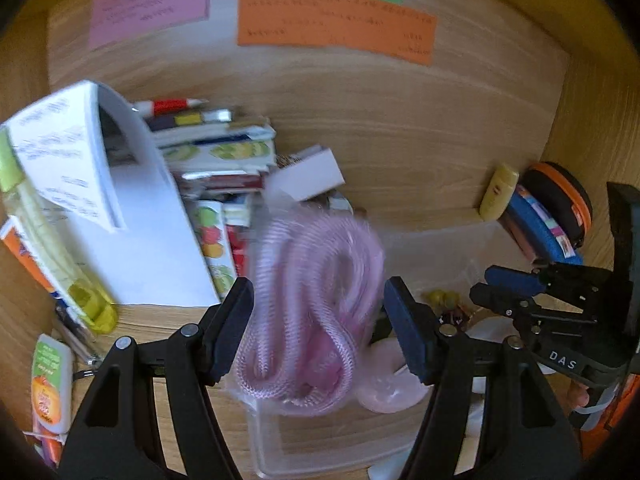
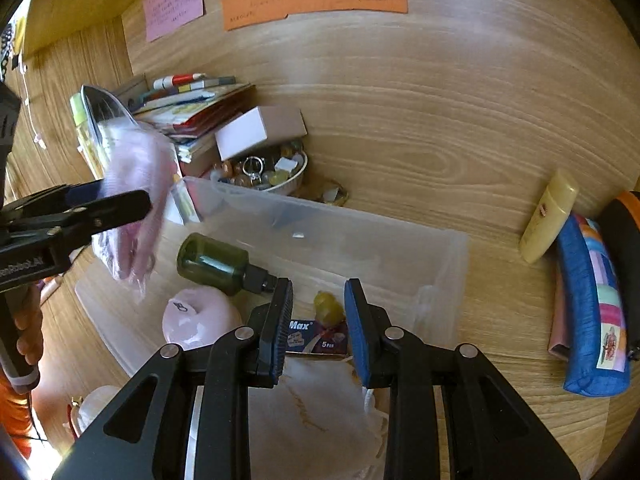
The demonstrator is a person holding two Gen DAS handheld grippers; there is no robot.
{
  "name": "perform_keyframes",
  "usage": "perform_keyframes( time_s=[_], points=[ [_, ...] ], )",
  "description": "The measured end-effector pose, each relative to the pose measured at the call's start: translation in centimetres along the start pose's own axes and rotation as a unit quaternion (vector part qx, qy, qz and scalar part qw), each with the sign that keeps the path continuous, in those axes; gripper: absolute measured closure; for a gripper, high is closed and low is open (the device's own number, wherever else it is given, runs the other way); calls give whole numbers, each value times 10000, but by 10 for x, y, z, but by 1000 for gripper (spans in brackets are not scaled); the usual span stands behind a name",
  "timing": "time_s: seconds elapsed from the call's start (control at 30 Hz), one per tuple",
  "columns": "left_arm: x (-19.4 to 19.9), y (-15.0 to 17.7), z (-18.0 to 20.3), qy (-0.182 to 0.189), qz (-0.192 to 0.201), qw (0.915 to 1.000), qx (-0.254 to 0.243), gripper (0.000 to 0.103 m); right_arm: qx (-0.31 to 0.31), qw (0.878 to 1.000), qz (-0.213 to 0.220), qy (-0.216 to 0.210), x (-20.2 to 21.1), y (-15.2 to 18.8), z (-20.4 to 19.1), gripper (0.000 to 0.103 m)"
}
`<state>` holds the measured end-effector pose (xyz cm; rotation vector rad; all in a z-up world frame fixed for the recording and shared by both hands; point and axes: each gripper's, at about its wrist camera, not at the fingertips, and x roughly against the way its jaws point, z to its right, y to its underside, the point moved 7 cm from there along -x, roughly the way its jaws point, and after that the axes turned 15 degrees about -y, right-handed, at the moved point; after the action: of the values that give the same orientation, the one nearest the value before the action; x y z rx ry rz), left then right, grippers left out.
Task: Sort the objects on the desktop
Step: 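Lift both items over the clear bin and open both grippers to drop them, then withdraw both grippers from the bin toward the desk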
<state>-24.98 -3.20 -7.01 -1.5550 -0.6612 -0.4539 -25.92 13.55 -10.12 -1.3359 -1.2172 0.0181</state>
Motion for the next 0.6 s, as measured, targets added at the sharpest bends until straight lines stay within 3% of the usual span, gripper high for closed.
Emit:
perform_keyframes(
  time_s=[0.2, 0.4, 0.47, 0.53, 0.6],
  points=[
    [-9, 6, 12, -70, -91, 9998, -183, 36, 134, 9999, 11, 42, 0, 0, -6, 79],
    [7, 5, 12, -207, 33, 9994, -290, 35, 198, 9998, 21, -84, 3, -3, -14, 77],
    [12, 5, 9, -261, 74, 9993, -261, 31, 217, 9996, 56, -141, 6, -5, -18, 70],
    [18, 5, 5, -339, 111, 9991, -217, 26, 282, 9994, 122, -144, 11, -6, -22, 56],
    [24, 6, 1, -392, 131, 9990, -191, 20, 375, 9990, 231, -89, 18, -9, -27, 52]
  ],
)
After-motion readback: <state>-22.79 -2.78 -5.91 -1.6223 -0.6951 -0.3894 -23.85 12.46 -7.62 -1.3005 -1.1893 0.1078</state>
